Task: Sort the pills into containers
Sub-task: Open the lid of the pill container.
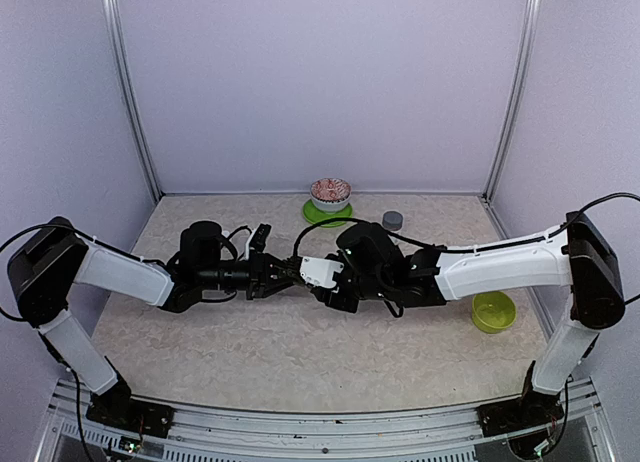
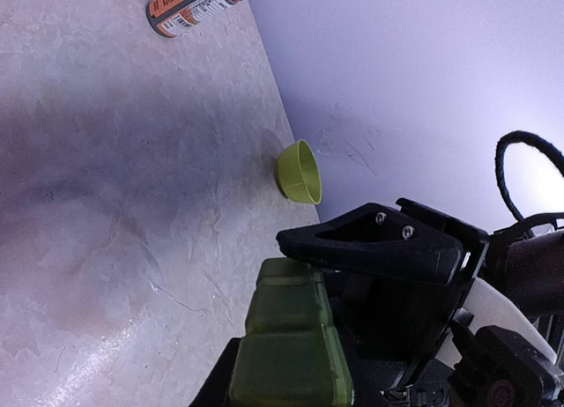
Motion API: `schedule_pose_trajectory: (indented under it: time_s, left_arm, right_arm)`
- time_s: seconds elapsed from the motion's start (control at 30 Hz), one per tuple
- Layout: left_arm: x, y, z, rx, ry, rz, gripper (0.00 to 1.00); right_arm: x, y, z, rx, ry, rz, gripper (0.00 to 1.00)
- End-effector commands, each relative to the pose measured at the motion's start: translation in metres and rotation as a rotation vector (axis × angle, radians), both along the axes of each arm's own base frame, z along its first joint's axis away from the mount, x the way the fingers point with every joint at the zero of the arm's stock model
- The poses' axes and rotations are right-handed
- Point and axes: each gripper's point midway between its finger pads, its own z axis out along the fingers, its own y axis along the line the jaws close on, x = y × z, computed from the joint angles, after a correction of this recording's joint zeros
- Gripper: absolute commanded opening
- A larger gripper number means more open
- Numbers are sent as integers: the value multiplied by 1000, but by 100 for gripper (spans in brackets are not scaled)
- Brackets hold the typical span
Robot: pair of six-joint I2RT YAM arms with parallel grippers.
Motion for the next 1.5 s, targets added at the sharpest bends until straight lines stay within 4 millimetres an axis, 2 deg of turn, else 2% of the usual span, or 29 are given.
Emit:
schedule_pose_trajectory:
  time_s: [0.0, 0.07, 0.17, 0.37, 0.77, 0.97, 1.23, 1.47]
  left_arm:
    - [-1, 2, 10, -11, -62, -6, 25]
    - [-1, 2, 10, -9, -63, -6, 25]
    - [-1, 2, 8, -6, -61, -6, 25]
    - [-2, 3, 5, 1, -58, -8, 25]
    - [-3, 2, -1, 10, -50, -11, 25]
    - [-3, 2, -4, 17, -45, -8, 25]
    - [-3, 1, -5, 18, -45, -11, 25]
    - [-5, 0, -4, 15, -51, -22, 25]
  right_arm:
    - [-2, 4, 18, 51, 35, 13, 54]
    - [0, 3, 21, 57, 36, 10, 63]
    - [3, 0, 26, 69, 33, -5, 70]
    - [7, -6, 39, 89, 13, -32, 76]
    - [23, -21, 64, 139, -38, -117, 78]
    - [14, -21, 78, 193, -17, -69, 80]
    - [20, -23, 78, 198, -28, -101, 81]
    - [41, -33, 82, 193, -94, -212, 82]
